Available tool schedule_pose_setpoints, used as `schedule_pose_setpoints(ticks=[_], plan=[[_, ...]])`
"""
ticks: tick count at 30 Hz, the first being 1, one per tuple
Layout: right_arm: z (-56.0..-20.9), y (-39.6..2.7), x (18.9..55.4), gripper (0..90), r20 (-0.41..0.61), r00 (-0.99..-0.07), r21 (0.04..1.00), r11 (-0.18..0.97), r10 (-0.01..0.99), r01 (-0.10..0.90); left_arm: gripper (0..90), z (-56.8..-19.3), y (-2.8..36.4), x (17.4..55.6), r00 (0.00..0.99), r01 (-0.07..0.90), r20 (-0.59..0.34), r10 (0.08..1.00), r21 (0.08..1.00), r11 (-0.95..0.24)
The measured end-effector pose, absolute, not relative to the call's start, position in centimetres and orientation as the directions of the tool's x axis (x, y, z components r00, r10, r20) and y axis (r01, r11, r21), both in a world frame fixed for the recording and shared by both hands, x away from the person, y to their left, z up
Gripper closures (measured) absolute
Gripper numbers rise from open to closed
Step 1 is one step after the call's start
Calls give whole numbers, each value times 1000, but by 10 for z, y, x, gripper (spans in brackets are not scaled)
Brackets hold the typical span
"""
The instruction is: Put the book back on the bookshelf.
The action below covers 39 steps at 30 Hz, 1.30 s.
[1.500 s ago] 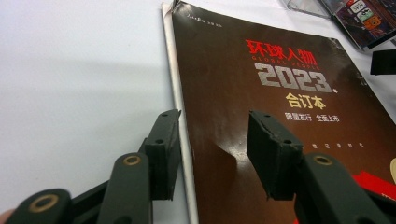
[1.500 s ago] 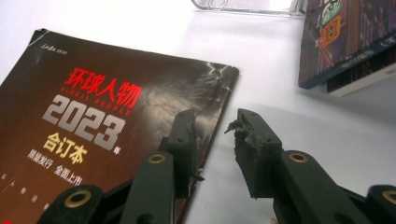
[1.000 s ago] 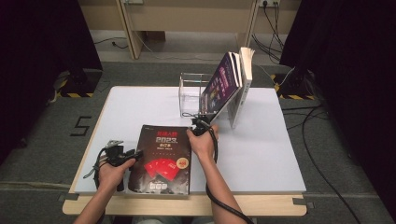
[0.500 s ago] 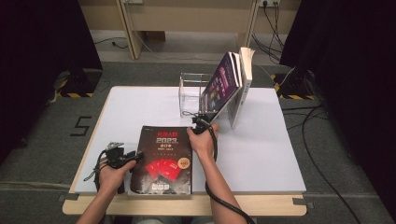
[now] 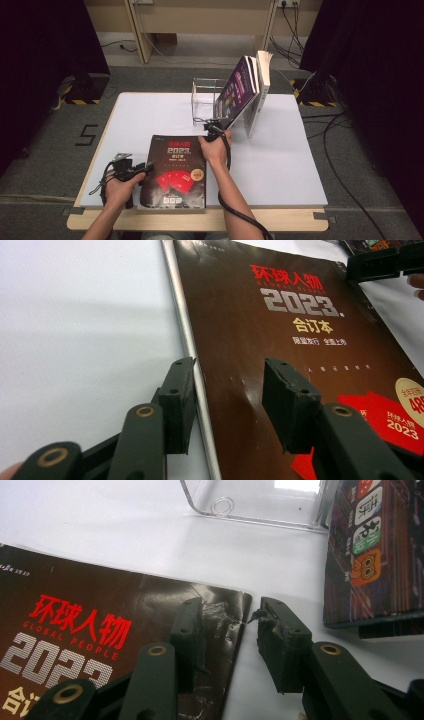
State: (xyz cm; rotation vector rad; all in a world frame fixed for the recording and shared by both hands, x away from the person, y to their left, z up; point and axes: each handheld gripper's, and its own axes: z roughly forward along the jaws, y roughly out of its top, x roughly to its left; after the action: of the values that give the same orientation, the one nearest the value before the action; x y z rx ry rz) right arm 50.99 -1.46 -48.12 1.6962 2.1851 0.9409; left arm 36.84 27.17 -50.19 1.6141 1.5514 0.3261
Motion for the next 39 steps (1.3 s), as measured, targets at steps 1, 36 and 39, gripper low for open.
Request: schedule_pose_setpoints(ticks=[1,36,39], plan=[[-481,-14,510,620,206,-309,602,128,929,788,559,-502,272,368,196,690,-360,912,711,133],[-483,-19,523,627,287,-328,585,107,900,804,551,-501,272,372,185,705,-384,905,694,150],[-483,-20,523,647,292,-323,583,100,901,806,561,-501,272,372,186,703,-379,907,696,147]])
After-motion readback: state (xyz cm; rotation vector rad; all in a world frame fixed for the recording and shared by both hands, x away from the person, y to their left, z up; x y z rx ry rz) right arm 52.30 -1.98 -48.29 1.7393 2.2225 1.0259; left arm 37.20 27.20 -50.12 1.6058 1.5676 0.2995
